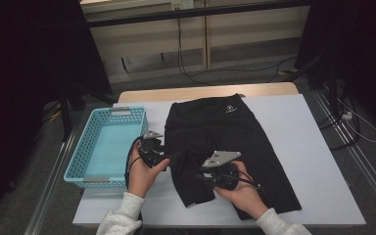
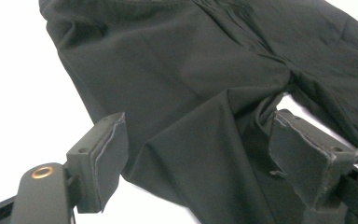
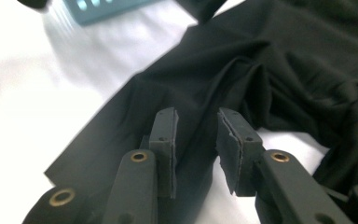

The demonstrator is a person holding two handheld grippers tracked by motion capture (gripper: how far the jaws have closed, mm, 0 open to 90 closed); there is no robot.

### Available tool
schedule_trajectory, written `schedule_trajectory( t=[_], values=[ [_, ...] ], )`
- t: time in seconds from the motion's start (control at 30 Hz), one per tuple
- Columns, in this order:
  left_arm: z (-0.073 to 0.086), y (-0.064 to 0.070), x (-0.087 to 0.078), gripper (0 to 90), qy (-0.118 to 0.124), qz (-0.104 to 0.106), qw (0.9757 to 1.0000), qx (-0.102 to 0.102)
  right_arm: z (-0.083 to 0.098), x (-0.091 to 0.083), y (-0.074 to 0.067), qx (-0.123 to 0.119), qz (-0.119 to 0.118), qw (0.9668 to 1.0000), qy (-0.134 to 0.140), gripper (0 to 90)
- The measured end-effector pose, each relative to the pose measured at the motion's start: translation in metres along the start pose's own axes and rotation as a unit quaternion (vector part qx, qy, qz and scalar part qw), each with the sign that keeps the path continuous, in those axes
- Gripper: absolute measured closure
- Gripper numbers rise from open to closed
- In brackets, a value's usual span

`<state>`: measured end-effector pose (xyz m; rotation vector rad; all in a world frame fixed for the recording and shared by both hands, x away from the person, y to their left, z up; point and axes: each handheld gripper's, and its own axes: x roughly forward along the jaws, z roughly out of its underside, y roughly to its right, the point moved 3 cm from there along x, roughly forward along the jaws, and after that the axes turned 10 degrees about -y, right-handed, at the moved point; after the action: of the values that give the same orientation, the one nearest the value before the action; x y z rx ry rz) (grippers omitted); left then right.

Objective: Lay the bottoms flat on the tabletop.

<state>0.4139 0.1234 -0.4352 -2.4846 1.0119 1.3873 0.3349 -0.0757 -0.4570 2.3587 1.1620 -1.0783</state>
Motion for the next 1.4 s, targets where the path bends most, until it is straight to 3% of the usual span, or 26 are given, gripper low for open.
schedule_trajectory(
  t=[0.07,0.17,0.23,0.33,0.43,0.57,0.67,0.8,0.9,1.27,1.4],
  values=[
    [0.001,0.0,0.0,20.4,-0.003,-0.006,1.0,0.007,0.002,0.008,-0.001,0.0,0.009,0.9998,-0.015,66.2],
    [0.003,0.0,0.0,20.4,-0.006,-0.003,1.0,0.003,0.004,0.017,-0.004,-0.008,0.002,0.9993,-0.035,68.9],
    [0.003,0.0,-0.001,20.4,-0.002,-0.003,1.0,0.002,0.005,0.02,-0.005,-0.015,0.005,0.999,-0.042,77.4],
    [0.003,0.001,-0.001,20.3,-0.006,-0.007,0.9999,0.007,0.005,0.019,-0.004,-0.009,-0.001,0.9993,-0.037,86.0],
    [0.003,0.003,0.0,20.3,-0.004,-0.005,0.9999,0.009,0.005,0.015,-0.001,0.002,-0.012,0.9995,-0.029,86.5],
    [0.003,0.002,-0.002,20.2,-0.008,-0.004,0.9999,0.011,0.002,-0.003,0.005,0.024,-0.029,0.9993,0.002,86.6],
    [0.004,0.002,-0.003,20.9,-0.006,-0.001,1.0,0.006,0.003,-0.017,0.014,0.035,-0.021,0.9989,0.021,86.8],
    [0.005,0.003,-0.002,22.3,-0.004,0.004,1.0,0.004,0.01,-0.029,0.031,0.081,-0.028,0.9953,0.046,86.8],
    [0.006,0.003,-0.001,23.8,-0.006,0.006,1.0,0.004,0.015,-0.033,0.04,0.097,-0.016,0.9938,0.052,86.7],
    [0.017,-0.006,0.022,37.6,-0.033,-0.012,0.9993,0.013,0.02,-0.03,0.043,0.092,-0.002,0.9951,0.037,86.5],
    [0.018,-0.003,0.03,44.4,-0.032,0.01,0.9994,0.009,0.021,-0.03,0.044,0.091,-0.001,0.9952,0.035,86.5]
  ],
)
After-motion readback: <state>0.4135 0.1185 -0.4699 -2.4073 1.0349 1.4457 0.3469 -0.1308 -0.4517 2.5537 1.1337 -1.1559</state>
